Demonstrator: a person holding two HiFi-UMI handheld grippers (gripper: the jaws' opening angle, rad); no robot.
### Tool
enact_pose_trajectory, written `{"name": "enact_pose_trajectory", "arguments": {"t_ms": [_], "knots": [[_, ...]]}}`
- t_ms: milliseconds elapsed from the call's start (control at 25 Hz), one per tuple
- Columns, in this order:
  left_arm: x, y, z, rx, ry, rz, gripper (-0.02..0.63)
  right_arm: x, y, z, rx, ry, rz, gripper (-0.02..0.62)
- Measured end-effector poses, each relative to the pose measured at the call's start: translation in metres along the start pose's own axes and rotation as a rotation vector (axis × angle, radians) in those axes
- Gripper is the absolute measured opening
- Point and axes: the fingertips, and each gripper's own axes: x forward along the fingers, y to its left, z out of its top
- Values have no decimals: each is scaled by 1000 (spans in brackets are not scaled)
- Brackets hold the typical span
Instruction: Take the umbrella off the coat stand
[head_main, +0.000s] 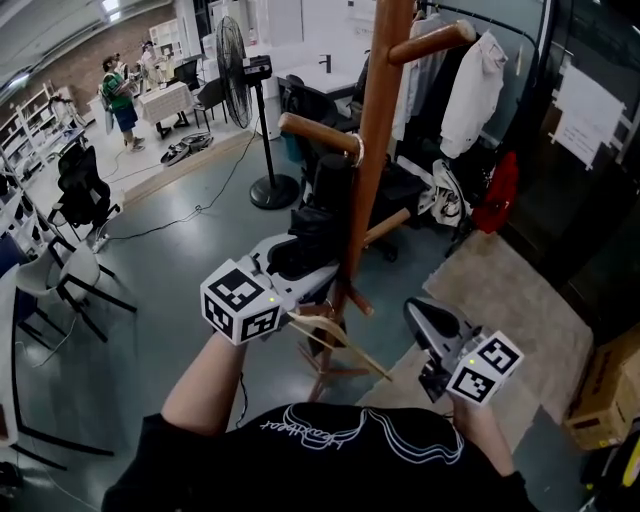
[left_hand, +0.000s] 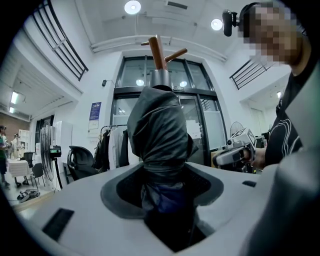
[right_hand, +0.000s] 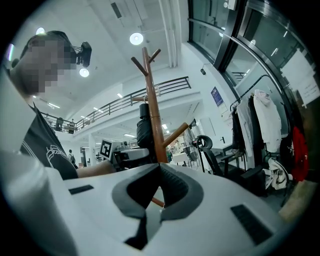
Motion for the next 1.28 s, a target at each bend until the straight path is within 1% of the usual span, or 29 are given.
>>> {"name": "enact_pose_trajectory", "arguments": {"t_ms": [200,560,760,920,1160,1280], "knots": [[-3,1,3,-12,-16,5,219,2,-3,3,-7,-2,9,2],[-18,5,17,-53,-86,15,219,5,2,3,-16,-7,9,2],[-27,9,24,-61,-114,20,219,9,14,1,-63,-1,14,2],[-39,12,29,-58,-128,24,219,16,26,0,-66,2,14,2],[-57,16,41,-62,-155,32,219,24,48,11,-56,-27,37,2],[-67,17,43,-71,-152,33,219,26,57,14,-34,-44,48,2]]}}
